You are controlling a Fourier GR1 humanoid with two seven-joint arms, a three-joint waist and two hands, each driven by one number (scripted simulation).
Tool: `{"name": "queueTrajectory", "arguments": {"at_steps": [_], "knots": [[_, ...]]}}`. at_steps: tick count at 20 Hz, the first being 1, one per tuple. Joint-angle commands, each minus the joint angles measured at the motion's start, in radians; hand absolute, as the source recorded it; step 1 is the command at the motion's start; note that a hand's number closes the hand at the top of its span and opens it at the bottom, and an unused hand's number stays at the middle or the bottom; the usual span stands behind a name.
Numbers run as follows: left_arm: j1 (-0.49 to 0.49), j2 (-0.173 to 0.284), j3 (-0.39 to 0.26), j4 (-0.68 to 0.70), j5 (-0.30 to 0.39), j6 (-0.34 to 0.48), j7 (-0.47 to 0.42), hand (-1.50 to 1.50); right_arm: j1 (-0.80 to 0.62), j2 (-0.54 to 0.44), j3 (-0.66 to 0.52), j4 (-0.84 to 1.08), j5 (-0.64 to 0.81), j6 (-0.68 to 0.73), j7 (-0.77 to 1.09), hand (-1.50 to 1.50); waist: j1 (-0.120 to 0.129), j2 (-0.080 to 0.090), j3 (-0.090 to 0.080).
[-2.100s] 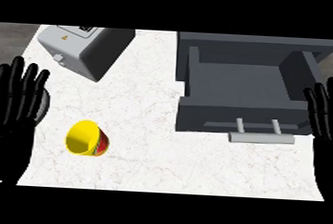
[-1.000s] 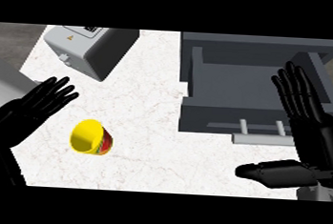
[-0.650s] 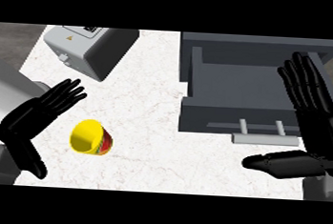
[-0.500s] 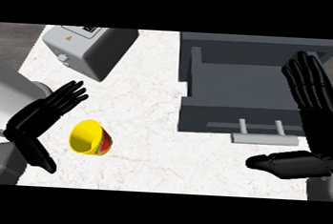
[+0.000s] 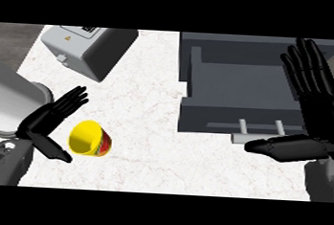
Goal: Pick up the cup, place it into the drawer and close the drawer
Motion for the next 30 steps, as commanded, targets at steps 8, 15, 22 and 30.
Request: {"name": "queueTrajectory", "arguments": {"at_steps": [8,15,22,30], "knots": [[-0.069,-0.039,-0.088,0.306,-0.152,0.057,-0.362,-1.5,-0.078,-0.009,-0.019,0.033,-0.011,-0.006,0.032,-1.5,-0.015,0.008,-0.003],[-0.113,-0.076,-0.096,0.374,-0.143,0.081,-0.433,-1.5,-0.041,-0.015,-0.014,0.01,-0.034,0.028,0.022,-1.5,-0.027,0.01,-0.004],[-0.108,-0.115,-0.132,0.414,-0.165,0.101,-0.504,-1.5,-0.063,-0.018,-0.025,-0.025,-0.037,-0.003,0.092,-1.5,-0.025,0.009,-0.004],[-0.155,-0.104,-0.145,0.448,-0.17,0.083,-0.539,-1.5,-0.01,-0.036,-0.051,0.004,-0.044,0.038,0.013,-1.5,-0.029,0.011,-0.003]]}}
